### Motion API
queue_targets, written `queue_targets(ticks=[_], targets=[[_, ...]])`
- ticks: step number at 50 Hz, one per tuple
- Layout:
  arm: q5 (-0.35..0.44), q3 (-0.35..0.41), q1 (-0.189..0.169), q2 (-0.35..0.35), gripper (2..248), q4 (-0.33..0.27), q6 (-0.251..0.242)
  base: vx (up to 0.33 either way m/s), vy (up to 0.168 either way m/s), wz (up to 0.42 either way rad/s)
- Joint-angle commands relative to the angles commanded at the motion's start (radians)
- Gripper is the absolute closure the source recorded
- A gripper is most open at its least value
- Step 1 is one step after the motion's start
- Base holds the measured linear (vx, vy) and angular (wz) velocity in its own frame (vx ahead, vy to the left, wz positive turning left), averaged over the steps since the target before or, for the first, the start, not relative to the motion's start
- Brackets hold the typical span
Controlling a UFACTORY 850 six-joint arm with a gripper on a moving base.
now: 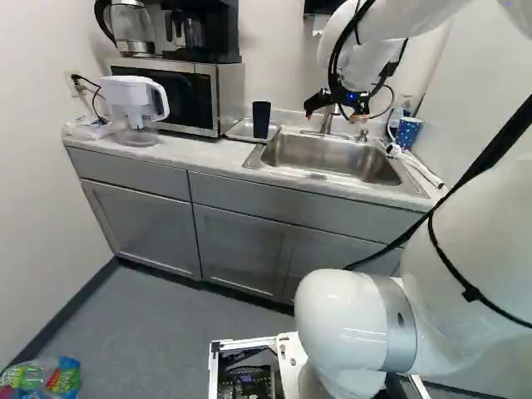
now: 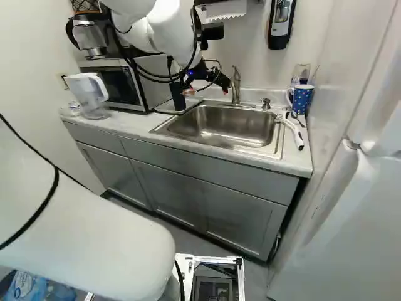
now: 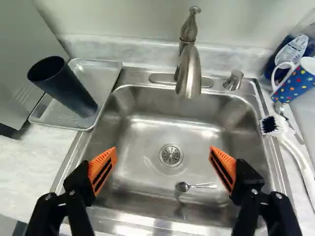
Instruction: Rinse the cup and place it in the tray
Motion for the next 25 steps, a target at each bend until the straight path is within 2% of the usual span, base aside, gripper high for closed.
queue_targets(ticks=[25], targets=[[0.0,0.0,0.0,0.0,3,0.0,0.0,-0.122,-0.002,0.002]])
